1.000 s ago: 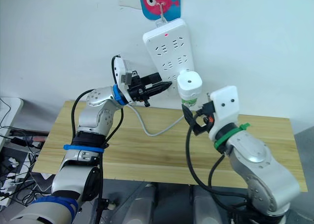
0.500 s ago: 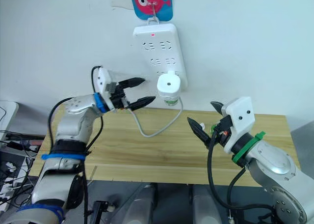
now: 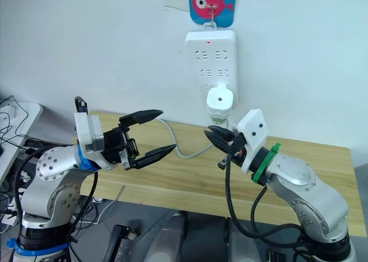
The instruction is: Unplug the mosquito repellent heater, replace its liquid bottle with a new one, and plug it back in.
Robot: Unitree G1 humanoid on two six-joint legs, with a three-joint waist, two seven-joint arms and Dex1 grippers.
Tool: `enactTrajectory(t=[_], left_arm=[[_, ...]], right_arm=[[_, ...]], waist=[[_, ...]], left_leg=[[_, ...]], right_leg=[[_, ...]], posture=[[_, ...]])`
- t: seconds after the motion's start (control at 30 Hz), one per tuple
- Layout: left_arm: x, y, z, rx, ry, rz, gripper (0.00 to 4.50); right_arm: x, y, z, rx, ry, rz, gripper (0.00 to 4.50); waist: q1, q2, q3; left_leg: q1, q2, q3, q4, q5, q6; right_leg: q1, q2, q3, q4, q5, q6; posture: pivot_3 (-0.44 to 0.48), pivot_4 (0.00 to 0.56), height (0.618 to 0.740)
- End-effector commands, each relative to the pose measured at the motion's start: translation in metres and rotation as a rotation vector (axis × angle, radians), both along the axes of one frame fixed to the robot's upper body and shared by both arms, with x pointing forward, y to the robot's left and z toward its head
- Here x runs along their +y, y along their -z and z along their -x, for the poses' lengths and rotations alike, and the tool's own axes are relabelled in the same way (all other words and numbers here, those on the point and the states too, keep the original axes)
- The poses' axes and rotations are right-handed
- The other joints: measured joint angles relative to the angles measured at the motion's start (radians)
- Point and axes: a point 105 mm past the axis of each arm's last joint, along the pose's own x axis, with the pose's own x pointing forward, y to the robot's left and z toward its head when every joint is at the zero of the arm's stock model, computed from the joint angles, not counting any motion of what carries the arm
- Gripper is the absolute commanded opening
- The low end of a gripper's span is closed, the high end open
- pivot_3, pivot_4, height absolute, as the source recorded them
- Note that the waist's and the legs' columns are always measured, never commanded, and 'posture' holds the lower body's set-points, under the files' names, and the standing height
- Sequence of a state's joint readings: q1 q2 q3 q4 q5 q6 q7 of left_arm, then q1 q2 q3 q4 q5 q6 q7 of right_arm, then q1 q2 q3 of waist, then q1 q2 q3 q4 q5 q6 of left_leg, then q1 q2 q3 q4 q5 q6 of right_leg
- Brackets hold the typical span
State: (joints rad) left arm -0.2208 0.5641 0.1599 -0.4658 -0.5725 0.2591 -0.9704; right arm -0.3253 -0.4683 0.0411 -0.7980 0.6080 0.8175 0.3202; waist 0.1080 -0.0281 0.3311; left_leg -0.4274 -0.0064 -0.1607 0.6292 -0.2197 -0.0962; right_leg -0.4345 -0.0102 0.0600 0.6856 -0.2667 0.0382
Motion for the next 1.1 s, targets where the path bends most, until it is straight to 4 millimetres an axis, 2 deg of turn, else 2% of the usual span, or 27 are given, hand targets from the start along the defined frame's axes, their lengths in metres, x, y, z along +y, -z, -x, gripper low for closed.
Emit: enactTrajectory(t=[0.03, 0.17, 0.5, 1.1], left_arm=[[-0.004, -0.004, 0.005, -0.021, 0.013, 0.000, 4.50], [-0.002, -0.007, -0.004, -0.027, -0.013, 0.003, 4.50], [-0.006, -0.006, -0.007, -0.031, -0.004, 0.005, 4.50], [-0.012, -0.003, -0.011, -0.032, 0.016, 0.009, 4.50]], right_arm=[[-0.001, -0.009, -0.002, -0.056, 0.040, -0.028, 0.01], [-0.002, -0.013, -0.006, -0.077, 0.074, -0.044, 0.01], [-0.014, -0.007, -0.002, -0.070, 0.123, -0.006, 0.01], [-0.041, -0.009, -0.003, -0.063, 0.217, -0.004, 0.01]], waist=[[0.011, 0.000, 0.000], [0.037, 0.000, 0.000], [0.085, -0.001, -0.001], [0.111, -0.003, -0.003]], left_leg=[[0.000, 0.000, 0.000, 0.000, 0.000, 0.000], [0.000, 0.001, 0.000, 0.000, 0.000, 0.000], [0.000, 0.001, 0.002, 0.000, 0.000, 0.000], [0.000, 0.001, 0.005, 0.000, 0.000, 0.000]], right_leg=[[0.000, 0.000, 0.000, 0.000, 0.000, 0.000], [0.000, 0.002, 0.000, 0.000, 0.000, 0.000], [0.000, 0.002, 0.002, -0.002, 0.001, -0.001], [0.000, 0.004, 0.005, -0.003, 0.002, -0.001]], posture=[[0.367, 0.276, 0.740], [0.366, 0.271, 0.740], [0.351, 0.263, 0.740], [0.320, 0.257, 0.740]])
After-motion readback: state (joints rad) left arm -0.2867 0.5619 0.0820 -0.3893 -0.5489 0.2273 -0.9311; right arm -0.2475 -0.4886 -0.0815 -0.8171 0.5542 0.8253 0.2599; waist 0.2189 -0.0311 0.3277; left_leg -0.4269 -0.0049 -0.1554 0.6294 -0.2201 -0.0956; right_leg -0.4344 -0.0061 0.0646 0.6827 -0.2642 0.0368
